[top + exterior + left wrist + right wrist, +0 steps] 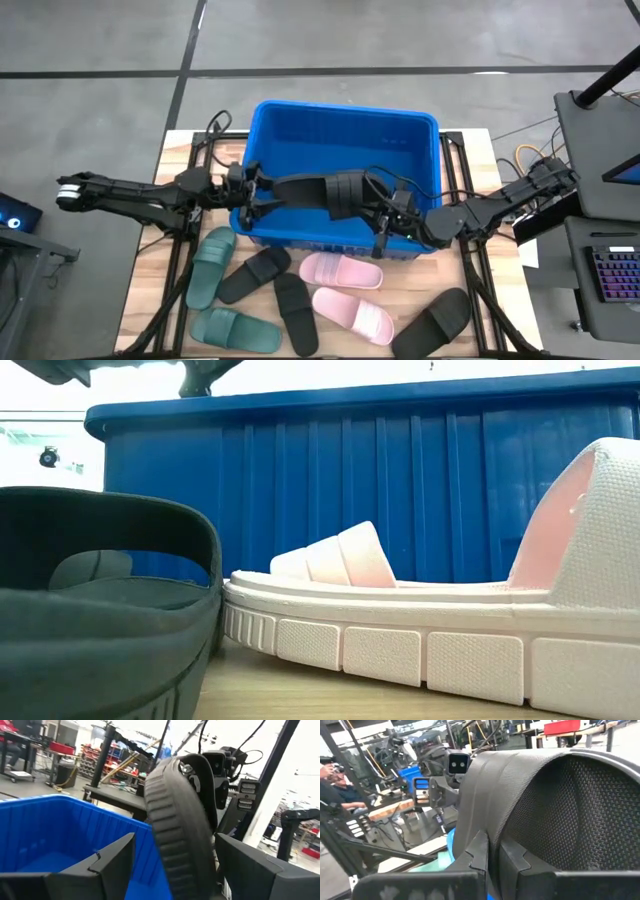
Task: Pick and place slides into bin
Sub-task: Put the top right black slide into the blue bin
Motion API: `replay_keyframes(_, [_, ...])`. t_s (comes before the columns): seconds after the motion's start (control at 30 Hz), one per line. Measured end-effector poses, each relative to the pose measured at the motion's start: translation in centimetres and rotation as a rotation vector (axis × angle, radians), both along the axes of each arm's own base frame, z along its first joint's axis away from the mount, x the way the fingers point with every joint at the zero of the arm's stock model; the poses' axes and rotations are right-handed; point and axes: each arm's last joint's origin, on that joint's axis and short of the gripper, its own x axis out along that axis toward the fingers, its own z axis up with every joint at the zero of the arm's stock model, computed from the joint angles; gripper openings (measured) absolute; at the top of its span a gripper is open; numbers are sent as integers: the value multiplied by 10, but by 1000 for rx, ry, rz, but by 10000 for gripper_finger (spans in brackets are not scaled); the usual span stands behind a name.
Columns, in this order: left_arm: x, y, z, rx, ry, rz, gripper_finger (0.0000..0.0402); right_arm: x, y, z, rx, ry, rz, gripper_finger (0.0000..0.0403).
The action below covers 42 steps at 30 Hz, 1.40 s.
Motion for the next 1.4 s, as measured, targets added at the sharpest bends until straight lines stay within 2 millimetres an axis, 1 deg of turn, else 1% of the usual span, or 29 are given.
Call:
replay_keyframes(0.1, [2, -1, 1, 6, 2, -35, 247, 0, 1, 0, 3, 0, 23, 12])
replay_keyframes(0.2, [3, -2, 1, 13, 3, -75, 215, 1, 2, 0, 9, -3, 56, 12])
replay_keyframes(0.33, [3, -4, 3, 30, -1, -132, 145, 1, 3, 0, 29, -7, 91, 12])
replay_keyframes(0.5, [2, -2, 3, 50, -4, -114, 51, 1, 3, 0, 29, -6, 105, 12])
replay_keyframes(0.7, [1, 0, 5, 51, -11, -104, 48, 1, 3, 0, 25, -6, 98, 18])
replay_keyframes(0.87, [-7, 6, 8, 37, -18, 28, 48, 0, 1, 3, 37, -21, 86, 42])
replay_keyframes(1.0, [-17, 12, 16, 62, -66, 108, 48, -4, 0, 6, 54, -38, 84, 60])
replay_keyframes(1.27, [-34, 18, 25, -18, -130, 276, 48, -9, -2, 11, 32, -44, 83, 81])
replay_keyframes(1.4, [-37, 20, 26, -110, -153, 342, 48, -14, -7, 16, 28, -66, -21, 80])
